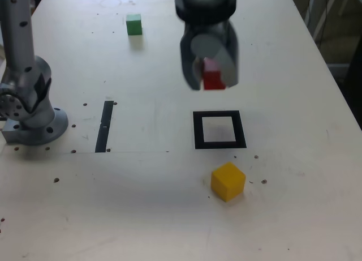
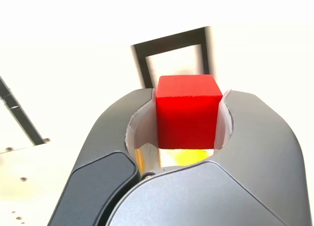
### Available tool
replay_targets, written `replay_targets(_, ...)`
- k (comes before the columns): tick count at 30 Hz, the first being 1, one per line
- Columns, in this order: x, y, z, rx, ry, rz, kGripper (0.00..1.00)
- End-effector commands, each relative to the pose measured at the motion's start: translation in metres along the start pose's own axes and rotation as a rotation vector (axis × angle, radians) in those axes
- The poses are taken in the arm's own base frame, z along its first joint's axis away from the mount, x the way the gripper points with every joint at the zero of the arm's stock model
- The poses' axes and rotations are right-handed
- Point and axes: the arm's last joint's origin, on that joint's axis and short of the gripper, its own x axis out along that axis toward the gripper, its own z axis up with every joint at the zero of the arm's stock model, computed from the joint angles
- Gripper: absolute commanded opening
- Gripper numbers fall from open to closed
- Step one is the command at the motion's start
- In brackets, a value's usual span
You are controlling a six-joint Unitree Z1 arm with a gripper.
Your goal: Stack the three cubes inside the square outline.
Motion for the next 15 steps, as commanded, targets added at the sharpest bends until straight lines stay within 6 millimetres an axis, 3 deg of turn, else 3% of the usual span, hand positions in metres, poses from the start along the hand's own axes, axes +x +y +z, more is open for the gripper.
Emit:
replay_targets(1, 0.032, -0.008, -0.016, 0.006, 0.132, -0.001, 0.32)
replay_targets(8, 0.049, -0.026, -0.004, -0.014, 0.163, 0.032, 0.32)
replay_targets(15, 0.06, -0.03, 0.012, -0.035, 0.169, 0.038, 0.32)
